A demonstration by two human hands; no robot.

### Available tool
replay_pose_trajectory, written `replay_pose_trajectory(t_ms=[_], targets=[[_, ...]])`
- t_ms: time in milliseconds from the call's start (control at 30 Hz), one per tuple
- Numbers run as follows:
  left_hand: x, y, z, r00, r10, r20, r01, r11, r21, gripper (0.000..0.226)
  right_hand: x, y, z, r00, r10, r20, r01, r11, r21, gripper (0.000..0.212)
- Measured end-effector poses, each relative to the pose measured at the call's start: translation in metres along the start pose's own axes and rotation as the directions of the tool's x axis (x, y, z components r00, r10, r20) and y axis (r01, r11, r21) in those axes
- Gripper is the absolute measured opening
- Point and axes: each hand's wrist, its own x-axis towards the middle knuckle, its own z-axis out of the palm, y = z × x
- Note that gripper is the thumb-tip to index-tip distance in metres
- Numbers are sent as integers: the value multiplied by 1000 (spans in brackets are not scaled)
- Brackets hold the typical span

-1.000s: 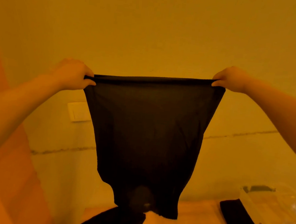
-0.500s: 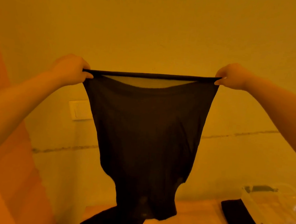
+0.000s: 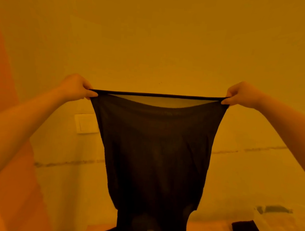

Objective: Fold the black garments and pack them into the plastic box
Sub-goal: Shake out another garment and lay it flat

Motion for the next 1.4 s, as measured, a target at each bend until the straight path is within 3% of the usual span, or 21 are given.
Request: replay_pose_trajectory(t_ms=[100,233,367,500,600,667,867,1033,1167,1300,1400], targets=[[-1,1,1,1000,1,8,-1,1000,-11,15,0,4,-2,1000,-6,20,7,1000,-14,30],[-1,2,2,998,45,48,-51,992,116,33,4,7,-5,999,-47,-24,47,999,4,30],[0,5,6,997,40,71,-53,981,188,21,4,7,-7,995,-93,19,93,996,4,22],[0,7,8,1000,-11,-9,11,1000,-8,19,1,11,-10,993,-113,39,113,994,12,21],[-5,10,12,1000,9,-19,-13,966,-257,21,-4,19,-13,996,-86,-18,88,963,257,27],[-9,13,12,996,86,23,-73,940,-333,31,-5,28,-14,996,-87,25,70,913,402,36],[-1,9,13,947,203,249,-202,979,-30,18,-6,37,-14,964,-155,216,96,961,261,21],[10,4,10,901,186,393,-291,929,228,29,5,47,-19,937,-210,280,48,869,493,20],[15,9,20,911,95,402,-272,870,411,16,19,58,-16,882,-213,419,96,954,284,21],[13,15,33,955,103,279,-214,890,403,17,35,66,-10,876,-164,454,212,976,-56,22],[13,16,38,976,86,199,-150,931,333,15,40,73,-9,888,-109,447,220,954,-204,27]])
